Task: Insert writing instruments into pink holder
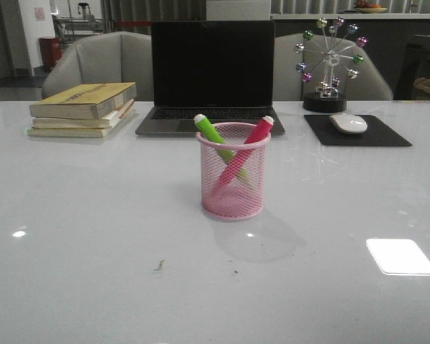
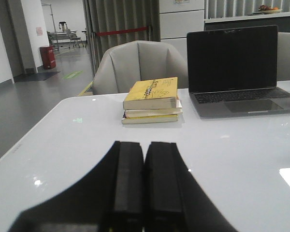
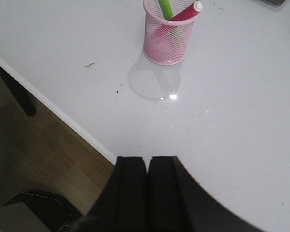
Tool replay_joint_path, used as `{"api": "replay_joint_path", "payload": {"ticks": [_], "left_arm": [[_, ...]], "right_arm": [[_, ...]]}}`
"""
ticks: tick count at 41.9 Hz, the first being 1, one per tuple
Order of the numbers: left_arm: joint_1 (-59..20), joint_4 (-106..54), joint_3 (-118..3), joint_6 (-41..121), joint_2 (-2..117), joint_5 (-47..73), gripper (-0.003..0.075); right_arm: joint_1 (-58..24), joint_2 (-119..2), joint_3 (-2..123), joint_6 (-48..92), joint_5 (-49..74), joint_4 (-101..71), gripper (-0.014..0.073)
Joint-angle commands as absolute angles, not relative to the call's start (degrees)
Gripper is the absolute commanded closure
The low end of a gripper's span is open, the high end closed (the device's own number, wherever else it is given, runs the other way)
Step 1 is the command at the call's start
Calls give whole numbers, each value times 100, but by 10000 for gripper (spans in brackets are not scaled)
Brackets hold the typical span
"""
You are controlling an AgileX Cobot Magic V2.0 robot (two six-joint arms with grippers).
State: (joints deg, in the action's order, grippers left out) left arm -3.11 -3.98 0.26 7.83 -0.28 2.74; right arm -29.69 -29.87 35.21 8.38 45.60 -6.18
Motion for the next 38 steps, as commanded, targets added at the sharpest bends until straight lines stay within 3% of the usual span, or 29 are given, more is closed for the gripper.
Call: {"api": "replay_joint_path", "payload": {"ticks": [1, 38], "left_arm": [[-370, -497, 55, 714, -142, -320, 629], [-513, -467, 55, 565, -146, -167, 629]], "right_arm": [[-2941, -3002, 3680, 825, 4205, -660, 536], [-2941, -3002, 3680, 825, 4235, -660, 536]]}}
